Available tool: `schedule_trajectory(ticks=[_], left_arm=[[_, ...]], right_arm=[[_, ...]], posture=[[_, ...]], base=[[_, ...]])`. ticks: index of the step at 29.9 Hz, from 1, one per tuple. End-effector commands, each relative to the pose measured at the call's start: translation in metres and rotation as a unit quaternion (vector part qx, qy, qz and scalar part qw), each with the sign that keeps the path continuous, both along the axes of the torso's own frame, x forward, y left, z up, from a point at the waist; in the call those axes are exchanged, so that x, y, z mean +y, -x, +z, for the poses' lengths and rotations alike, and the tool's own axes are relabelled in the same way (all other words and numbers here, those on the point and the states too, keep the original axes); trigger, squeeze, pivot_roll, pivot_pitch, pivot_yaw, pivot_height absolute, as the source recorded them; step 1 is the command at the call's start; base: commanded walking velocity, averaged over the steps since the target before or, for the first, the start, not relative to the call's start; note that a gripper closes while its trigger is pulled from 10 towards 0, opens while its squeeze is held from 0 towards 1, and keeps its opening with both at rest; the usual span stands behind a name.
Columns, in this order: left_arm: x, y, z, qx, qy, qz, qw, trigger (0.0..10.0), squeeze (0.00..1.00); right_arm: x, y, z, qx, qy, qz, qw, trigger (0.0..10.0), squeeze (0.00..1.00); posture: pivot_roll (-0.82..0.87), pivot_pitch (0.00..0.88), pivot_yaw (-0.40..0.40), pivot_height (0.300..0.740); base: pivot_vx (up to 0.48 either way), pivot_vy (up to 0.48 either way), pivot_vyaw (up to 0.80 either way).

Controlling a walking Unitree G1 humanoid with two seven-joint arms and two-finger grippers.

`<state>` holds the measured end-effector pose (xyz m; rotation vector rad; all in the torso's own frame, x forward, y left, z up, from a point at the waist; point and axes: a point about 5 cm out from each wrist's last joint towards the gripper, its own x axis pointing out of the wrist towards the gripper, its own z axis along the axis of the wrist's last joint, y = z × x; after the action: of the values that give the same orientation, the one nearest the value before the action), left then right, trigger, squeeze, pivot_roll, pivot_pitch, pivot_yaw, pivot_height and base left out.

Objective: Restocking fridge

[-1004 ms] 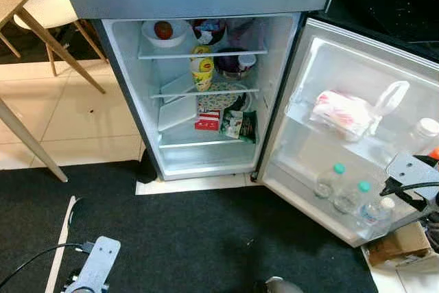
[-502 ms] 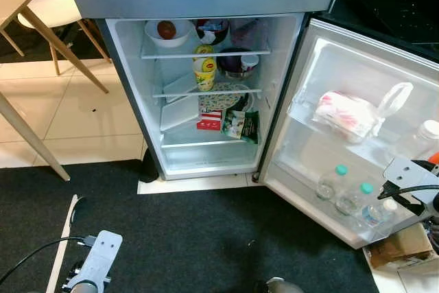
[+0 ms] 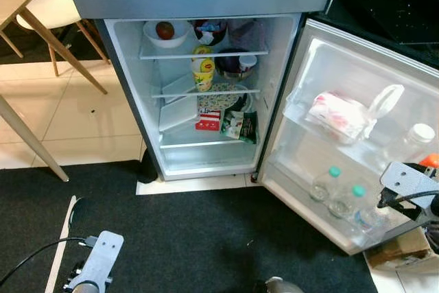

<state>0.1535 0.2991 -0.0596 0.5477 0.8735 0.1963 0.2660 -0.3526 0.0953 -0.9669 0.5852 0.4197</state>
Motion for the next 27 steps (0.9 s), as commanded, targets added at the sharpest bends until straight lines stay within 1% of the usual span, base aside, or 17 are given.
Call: schedule_trajectory(ticks=[1, 2, 3, 4, 7, 8, 12, 13, 15, 17, 18, 20, 21, 22, 23, 25, 27], left_arm=[[-0.005, 0.006, -0.005, 0.010, 0.008, 0.006, 1.000, 10.0, 0.00], [-0.006, 0.006, -0.006, 0.011, 0.008, 0.006, 1.000, 10.0, 0.00], [-0.006, 0.006, -0.006, 0.011, 0.008, 0.006, 1.000, 10.0, 0.00], [-0.007, 0.006, -0.006, 0.012, 0.009, 0.004, 1.000, 10.0, 0.00], [-0.007, 0.005, -0.006, 0.013, 0.009, 0.001, 1.000, 10.0, 0.00], [-0.007, 0.005, -0.006, 0.013, 0.009, 0.001, 1.000, 10.0, 0.00], [-0.007, 0.003, -0.005, 0.011, 0.008, 0.001, 1.000, 10.0, 0.00], [-0.007, 0.003, -0.005, 0.011, 0.008, 0.001, 1.000, 10.0, 0.00], [-0.009, 0.003, -0.006, 0.012, 0.009, 0.001, 1.000, 10.0, 0.00], [-0.010, 0.004, -0.007, 0.013, 0.011, 0.001, 1.000, 10.0, 0.00], [-0.010, 0.004, -0.007, 0.013, 0.011, 0.001, 1.000, 10.0, 0.00], [-0.011, 0.005, -0.008, 0.014, 0.012, 0.002, 1.000, 10.0, 0.00], [-0.013, 0.006, -0.009, 0.017, 0.013, 0.002, 1.000, 10.0, 0.00], [-0.013, 0.006, -0.009, 0.017, 0.013, 0.002, 1.000, 10.0, 0.00], [-0.013, 0.006, -0.009, 0.018, 0.014, 0.004, 1.000, 10.0, 0.00], [-0.013, 0.005, -0.009, 0.018, 0.015, 0.006, 1.000, 10.0, 0.00], [-0.013, 0.005, -0.009, 0.017, 0.015, 0.007, 1.000, 10.0, 0.00]], right_arm=[[0.005, -0.003, 0.009, -0.009, -0.014, 0.020, 1.000, 10.0, 0.00], [0.011, -0.011, 0.030, -0.039, -0.036, 0.030, 0.998, 10.0, 0.00], [0.011, -0.011, 0.030, -0.039, -0.036, 0.030, 0.998, 10.0, 0.00], [0.019, -0.019, 0.056, -0.072, -0.061, 0.048, 0.994, 10.0, 0.00], [0.040, -0.024, 0.108, -0.124, -0.098, 0.101, 0.982, 10.0, 0.00], [0.040, -0.024, 0.108, -0.124, -0.098, 0.101, 0.982, 10.0, 0.00], [0.065, -0.022, 0.169, -0.195, -0.143, 0.161, 0.957, 10.0, 0.00], [0.065, -0.022, 0.169, -0.195, -0.143, 0.161, 0.957, 10.0, 0.00], [0.066, -0.021, 0.204, -0.257, -0.153, 0.171, 0.939, 10.0, 0.00], [0.053, -0.023, 0.230, -0.319, -0.149, 0.140, 0.925, 10.0, 0.00], [0.053, -0.023, 0.230, -0.319, -0.149, 0.140, 0.925, 10.0, 0.00], [0.042, -0.023, 0.238, -0.342, -0.136, 0.112, 0.923, 10.0, 0.00], [0.009, -0.025, 0.244, -0.374, -0.078, 0.023, 0.924, 10.0, 0.00], [0.009, -0.025, 0.244, -0.374, -0.078, 0.023, 0.924, 10.0, 0.00], [-0.014, -0.025, 0.244, -0.389, -0.029, -0.042, 0.920, 10.0, 0.00], [-0.042, -0.022, 0.242, -0.401, 0.033, -0.123, 0.907, 10.0, 0.00], [-0.058, -0.021, 0.234, -0.387, 0.084, -0.169, 0.903, 10.0, 0.00]], posture=[[-0.01, 0.091, -0.047, 0.706], [-0.01, 0.087, -0.046, 0.706], [-0.01, 0.087, -0.046, 0.706], [-0.01, 0.086, -0.045, 0.706], [-0.02, 0.086, -0.042, 0.706], [-0.02, 0.086, -0.042, 0.706], [-0.02, 0.083, -0.044, 0.706], [-0.02, 0.083, -0.044, 0.706], [-0.02, 0.078, -0.047, 0.706], [-0.03, 0.080, -0.049, 0.706], [-0.03, 0.080, -0.049, 0.706], [-0.03, 0.080, -0.049, 0.706], [-0.03, 0.075, -0.049, 0.706], [-0.03, 0.075, -0.049, 0.706], [-0.03, 0.070, -0.052, 0.706], [-0.03, 0.068, -0.053, 0.706], [-0.03, 0.068, -0.053, 0.706]], base=[[0.000, 0.000, 0.00], [0.000, 0.000, 0.00], [0.000, 0.000, 0.00], [0.000, 0.000, 0.00], [0.000, 0.000, 0.00], [0.000, 0.000, 0.00], [0.000, 0.000, 0.00], [0.000, 0.000, 0.00], [0.000, 0.000, 0.00], [0.000, 0.000, 0.00], [0.000, 0.000, 0.00], [0.000, 0.000, 0.00], [0.000, 0.000, 0.00], [0.000, 0.000, 0.00], [0.000, 0.000, 0.00], [0.000, 0.000, 0.00], [0.000, 0.000, 0.00]])
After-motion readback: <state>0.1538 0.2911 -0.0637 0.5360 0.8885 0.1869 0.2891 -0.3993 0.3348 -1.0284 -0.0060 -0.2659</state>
